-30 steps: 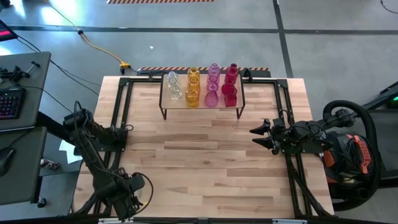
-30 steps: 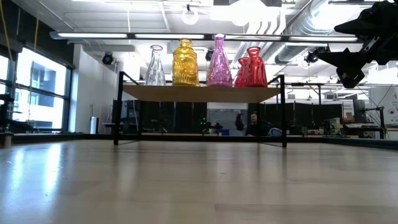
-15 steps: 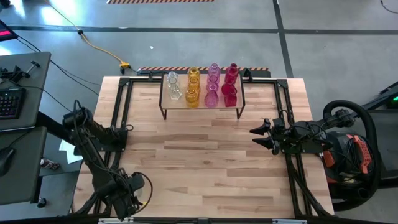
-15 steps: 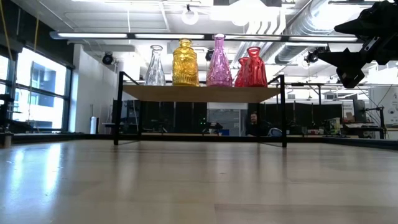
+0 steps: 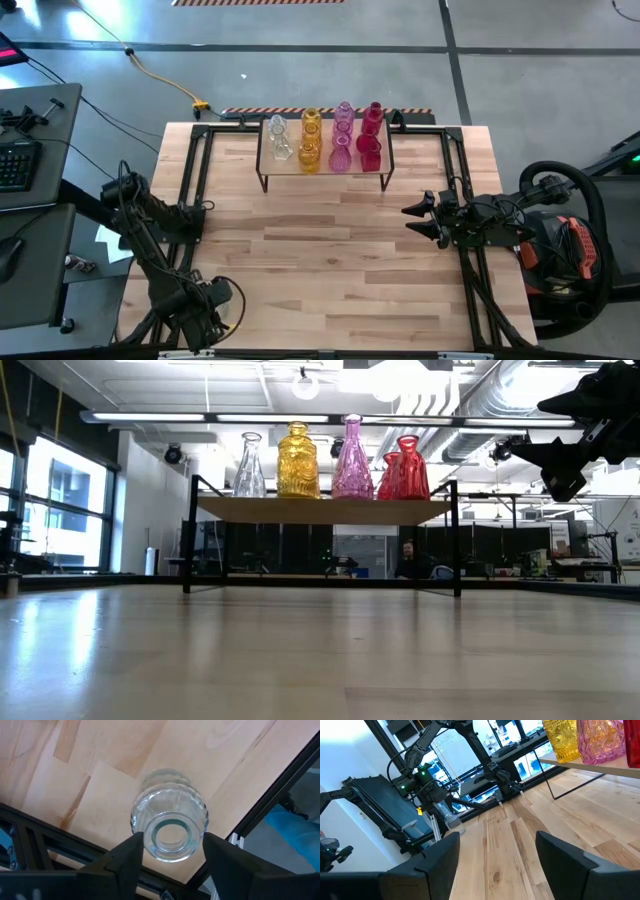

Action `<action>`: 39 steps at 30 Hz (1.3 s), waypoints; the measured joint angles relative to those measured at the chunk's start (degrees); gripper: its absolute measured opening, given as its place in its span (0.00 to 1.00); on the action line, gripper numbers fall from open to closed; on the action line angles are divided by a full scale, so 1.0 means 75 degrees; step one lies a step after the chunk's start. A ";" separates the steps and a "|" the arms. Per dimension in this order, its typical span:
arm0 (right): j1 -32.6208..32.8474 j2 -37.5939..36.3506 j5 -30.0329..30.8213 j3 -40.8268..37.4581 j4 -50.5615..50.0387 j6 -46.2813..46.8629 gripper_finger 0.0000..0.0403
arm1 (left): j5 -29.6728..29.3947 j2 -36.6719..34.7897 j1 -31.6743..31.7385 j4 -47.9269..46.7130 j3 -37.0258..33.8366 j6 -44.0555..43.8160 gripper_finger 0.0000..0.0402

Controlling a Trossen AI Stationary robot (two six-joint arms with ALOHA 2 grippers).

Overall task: Sort vases onto shelf
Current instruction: Put the transparent vase aligned with the other transparent vases on the shelf

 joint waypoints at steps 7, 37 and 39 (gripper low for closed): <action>-0.0001 0.0002 0.0000 0.0000 0.0000 0.0000 0.61 | 0.0009 0.0000 0.0000 -0.0120 0.0003 -0.0003 0.37; 0.0000 0.0000 0.0000 0.0000 -0.0001 0.0000 0.61 | 0.0271 -0.1424 0.0568 -0.0445 0.0070 0.0607 0.36; -0.0001 0.0003 0.0000 0.0000 -0.0001 0.0000 0.61 | 0.0271 -0.1670 0.0755 -0.0512 0.0070 0.0784 0.36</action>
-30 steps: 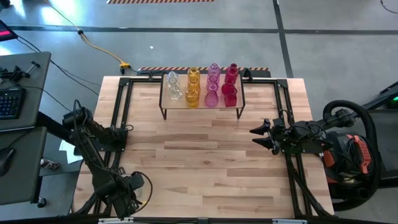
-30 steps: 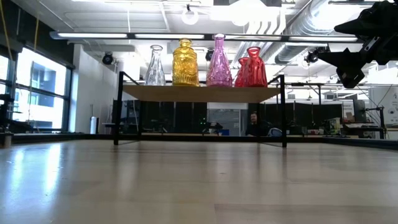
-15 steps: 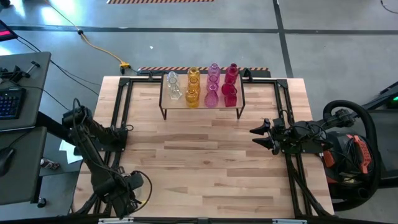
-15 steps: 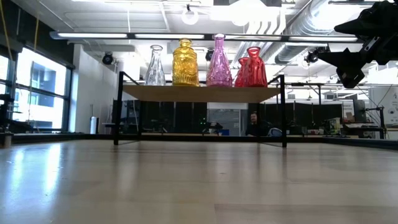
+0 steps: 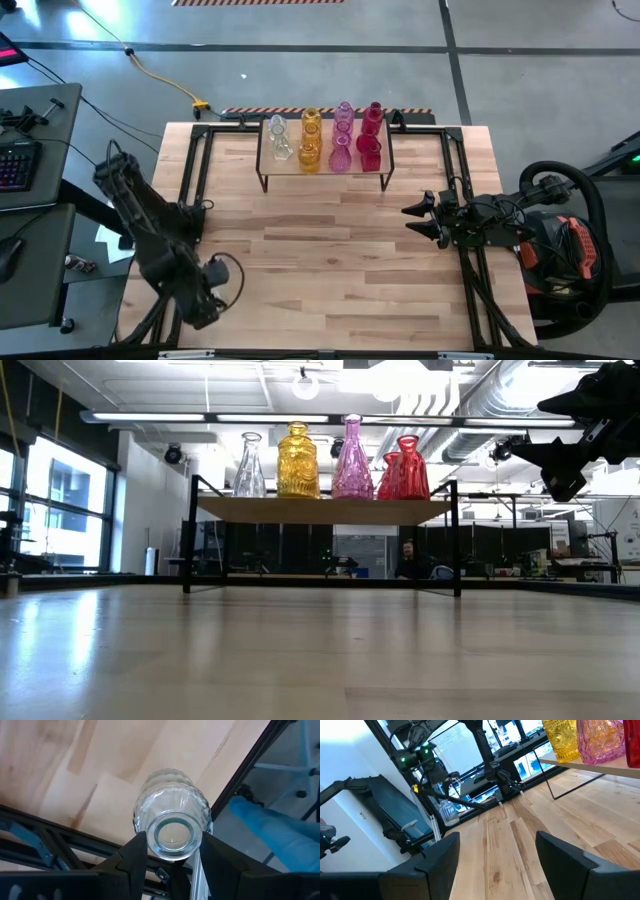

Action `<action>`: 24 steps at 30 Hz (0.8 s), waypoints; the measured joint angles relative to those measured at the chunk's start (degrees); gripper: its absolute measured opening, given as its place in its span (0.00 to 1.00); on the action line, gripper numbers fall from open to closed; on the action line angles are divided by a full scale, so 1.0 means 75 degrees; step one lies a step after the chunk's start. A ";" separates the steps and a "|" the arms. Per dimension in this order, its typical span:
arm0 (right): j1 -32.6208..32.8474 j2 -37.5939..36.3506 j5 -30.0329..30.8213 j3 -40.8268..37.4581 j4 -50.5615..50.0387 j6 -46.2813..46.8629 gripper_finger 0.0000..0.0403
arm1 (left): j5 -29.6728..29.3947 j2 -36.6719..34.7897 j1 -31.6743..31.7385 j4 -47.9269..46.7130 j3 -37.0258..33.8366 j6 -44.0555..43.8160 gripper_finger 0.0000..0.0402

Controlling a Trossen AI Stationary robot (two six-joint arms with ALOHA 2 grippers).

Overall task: Sort vases onto shelf
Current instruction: Put the transparent vase aligned with the other transparent vases on the shelf

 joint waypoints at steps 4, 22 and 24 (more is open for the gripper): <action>0.0000 -0.0001 0.0000 0.0000 0.0002 0.0000 0.61 | 0.0001 -0.0394 0.0425 -0.0284 0.0003 0.0377 0.36; 0.0003 -0.0003 -0.0002 0.0000 0.0001 0.0000 0.61 | 0.0341 -0.1524 0.3447 -0.1953 0.0015 0.3987 0.36; 0.0000 -0.0003 0.0000 0.0000 0.0003 0.0000 0.61 | 0.0336 -0.1549 0.3838 -0.2170 0.0015 0.4493 0.36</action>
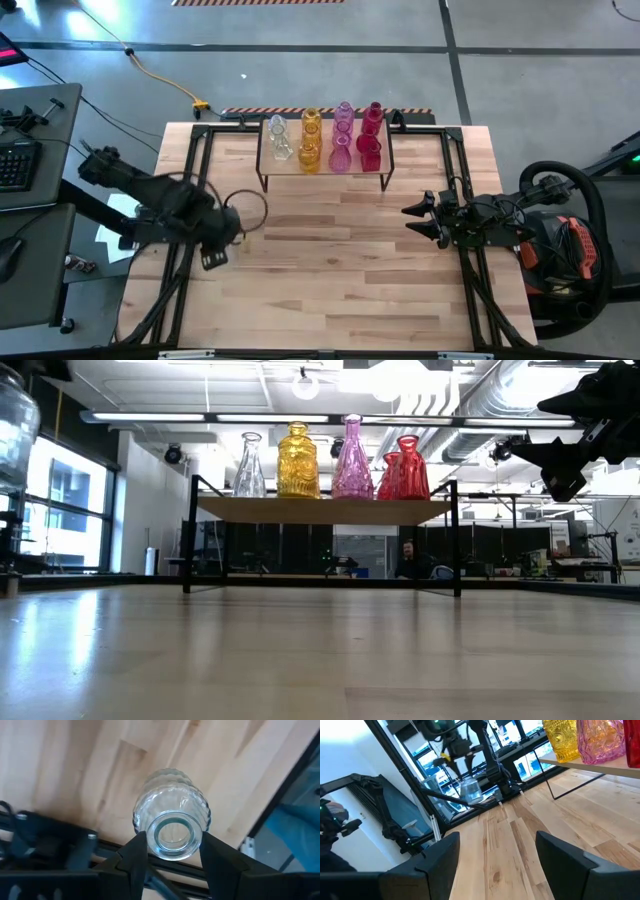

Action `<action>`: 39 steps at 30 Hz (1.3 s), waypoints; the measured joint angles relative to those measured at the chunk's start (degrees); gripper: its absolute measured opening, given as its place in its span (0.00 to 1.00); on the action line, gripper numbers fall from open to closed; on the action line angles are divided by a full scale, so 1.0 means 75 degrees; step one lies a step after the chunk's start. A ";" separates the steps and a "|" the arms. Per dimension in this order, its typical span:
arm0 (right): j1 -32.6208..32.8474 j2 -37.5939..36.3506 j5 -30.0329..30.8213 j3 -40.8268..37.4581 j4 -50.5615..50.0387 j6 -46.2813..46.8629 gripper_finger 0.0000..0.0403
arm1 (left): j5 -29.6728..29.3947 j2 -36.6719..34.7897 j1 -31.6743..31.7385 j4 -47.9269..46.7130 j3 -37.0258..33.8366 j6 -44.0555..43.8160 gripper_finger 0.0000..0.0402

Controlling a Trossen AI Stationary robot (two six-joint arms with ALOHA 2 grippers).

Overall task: Sort vases onto shelf
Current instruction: Put the transparent vase aligned with the other transparent vases on the shelf

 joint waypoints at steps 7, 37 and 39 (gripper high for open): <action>0.0001 0.0001 0.0000 0.0000 -0.0001 0.0000 0.61 | -0.0022 -0.0002 0.1044 -0.0429 0.0000 0.1475 0.36; 0.0000 0.0001 -0.0001 0.0000 -0.0001 0.0000 0.61 | -0.1439 0.1965 0.3747 -0.0850 0.2757 0.6296 0.36; 0.0001 0.0000 -0.0003 0.0000 -0.0001 0.0000 0.61 | -0.1458 0.2132 0.3967 -0.0846 0.2920 0.6811 0.36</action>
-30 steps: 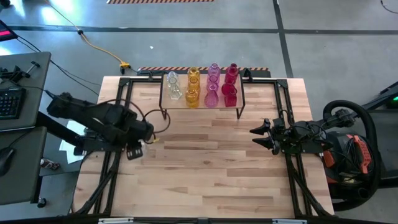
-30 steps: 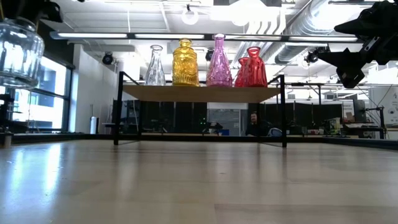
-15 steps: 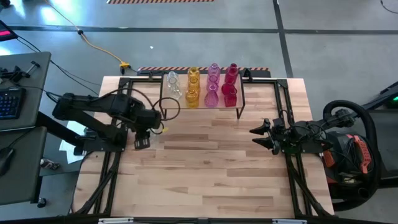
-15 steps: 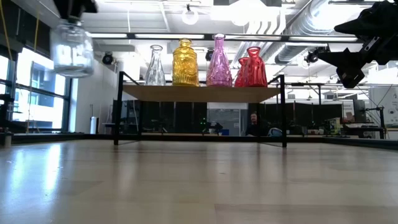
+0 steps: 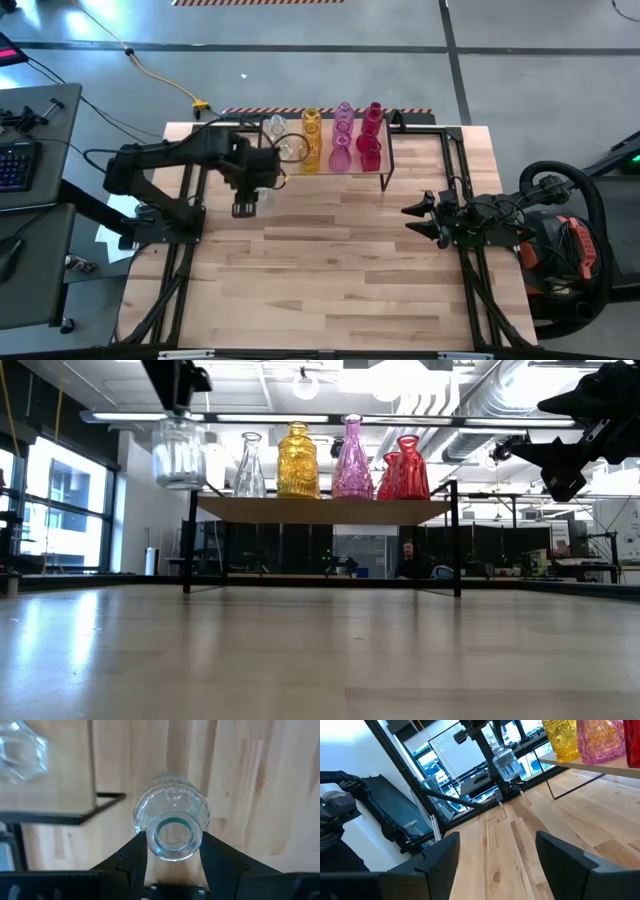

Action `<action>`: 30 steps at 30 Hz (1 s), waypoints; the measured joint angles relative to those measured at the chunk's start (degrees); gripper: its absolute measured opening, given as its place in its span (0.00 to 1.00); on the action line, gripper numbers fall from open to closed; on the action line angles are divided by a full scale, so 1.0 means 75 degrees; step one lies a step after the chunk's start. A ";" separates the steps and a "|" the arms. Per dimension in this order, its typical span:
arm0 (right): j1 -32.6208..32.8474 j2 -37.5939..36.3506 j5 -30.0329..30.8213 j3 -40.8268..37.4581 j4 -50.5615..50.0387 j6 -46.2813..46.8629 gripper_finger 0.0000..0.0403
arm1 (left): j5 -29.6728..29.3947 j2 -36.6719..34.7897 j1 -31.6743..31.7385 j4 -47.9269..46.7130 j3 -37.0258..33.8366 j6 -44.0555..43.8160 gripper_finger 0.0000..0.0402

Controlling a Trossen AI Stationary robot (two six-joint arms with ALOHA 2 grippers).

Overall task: Sort vases onto shelf
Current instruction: Put the transparent vase aligned with the other transparent vases on the shelf

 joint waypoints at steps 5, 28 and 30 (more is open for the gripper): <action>0.0000 0.0002 0.0002 0.0000 -0.0001 0.0000 0.61 | -0.0099 0.0424 0.0616 0.0000 0.0466 0.1037 0.36; -0.0001 0.0000 0.0003 0.0000 0.0000 0.0000 0.61 | -0.0729 0.1220 0.1267 0.0007 0.1647 0.2769 0.36; -0.0001 0.0000 0.0003 0.0000 0.0001 0.0000 0.61 | -0.0752 0.1226 0.1319 -0.0001 0.1718 0.2913 0.36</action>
